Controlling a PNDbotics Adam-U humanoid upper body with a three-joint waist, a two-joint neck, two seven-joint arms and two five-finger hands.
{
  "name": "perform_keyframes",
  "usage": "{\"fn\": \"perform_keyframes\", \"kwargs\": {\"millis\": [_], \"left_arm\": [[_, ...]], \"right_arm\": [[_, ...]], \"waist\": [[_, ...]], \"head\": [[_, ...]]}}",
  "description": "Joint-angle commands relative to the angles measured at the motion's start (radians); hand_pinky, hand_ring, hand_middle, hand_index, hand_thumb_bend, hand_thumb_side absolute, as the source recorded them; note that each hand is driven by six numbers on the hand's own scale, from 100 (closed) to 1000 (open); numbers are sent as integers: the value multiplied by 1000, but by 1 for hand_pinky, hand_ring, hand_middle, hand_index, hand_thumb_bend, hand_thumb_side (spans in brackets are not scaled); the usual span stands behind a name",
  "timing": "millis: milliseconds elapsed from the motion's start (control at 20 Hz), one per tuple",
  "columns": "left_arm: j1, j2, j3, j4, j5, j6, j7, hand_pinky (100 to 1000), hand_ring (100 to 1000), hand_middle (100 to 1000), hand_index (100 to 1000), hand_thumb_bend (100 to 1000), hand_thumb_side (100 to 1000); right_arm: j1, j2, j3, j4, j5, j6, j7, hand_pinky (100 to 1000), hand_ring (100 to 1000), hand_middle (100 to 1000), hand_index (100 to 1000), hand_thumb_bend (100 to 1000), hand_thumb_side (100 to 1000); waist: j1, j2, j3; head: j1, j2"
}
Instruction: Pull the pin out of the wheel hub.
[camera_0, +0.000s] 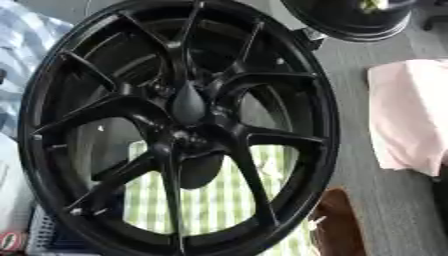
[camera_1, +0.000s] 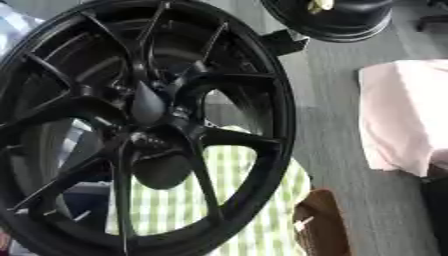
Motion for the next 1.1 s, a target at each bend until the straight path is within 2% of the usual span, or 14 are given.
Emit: {"fn": "perform_keyframes", "kwargs": {"millis": [50,100,150,200,300,550,800,850,950,1100], "left_arm": [[-6,10,18,-28,-8,2,25,727,625,584,768,100,682],[-7,10,17,-29,-8,3,27,727,625,585,769,100,682],[-8,9,15,-30,-7,4,27,727,625,585,769,100,682],[-9,9,13,-30,-7,5,26,727,625,584,768,100,682],[-10,7,9,-30,-5,6,24,727,625,584,768,100,681],[-11,3,-2,-27,-2,7,13,727,625,584,768,100,682],[-11,0,-11,-24,1,6,3,727,625,584,768,100,682],[-11,-2,-15,-23,3,6,-1,727,625,584,767,100,682],[-13,-5,-20,-22,4,5,-6,727,625,583,767,100,682],[-16,-7,-23,-22,6,3,-10,727,625,584,767,100,682]], "right_arm": [[43,19,-94,71,45,26,-53,932,918,866,872,471,213],[71,35,-120,99,62,27,-70,965,986,936,913,477,194],[98,49,-136,126,79,26,-87,967,991,941,917,495,312],[127,62,-148,149,96,17,-104,971,999,943,928,358,418],[179,91,-168,173,129,-10,-137,972,993,939,929,308,445],[312,152,-219,136,211,-79,-219,964,964,898,900,311,448],[444,186,-241,26,284,-97,-299,964,964,898,900,311,448],[452,193,-247,2,284,-103,-315,934,853,744,794,127,396],[448,210,-235,-52,262,-130,-350,939,838,725,777,100,375],[452,232,-189,-135,213,-180,-402,942,831,715,769,100,371]], "waist": [[-3,-13,-5],[-1,-13,-4],[1,-13,-2],[2,-15,1],[3,-19,5],[5,-30,20],[2,-37,38],[2,-42,46],[0,-45,52],[-2,-44,57]], "head": [[33,-28],[34,-30],[34,-31],[32,-32],[29,-33],[11,-27],[-8,-21],[-17,-17],[-24,-16],[-27,-16]]}}
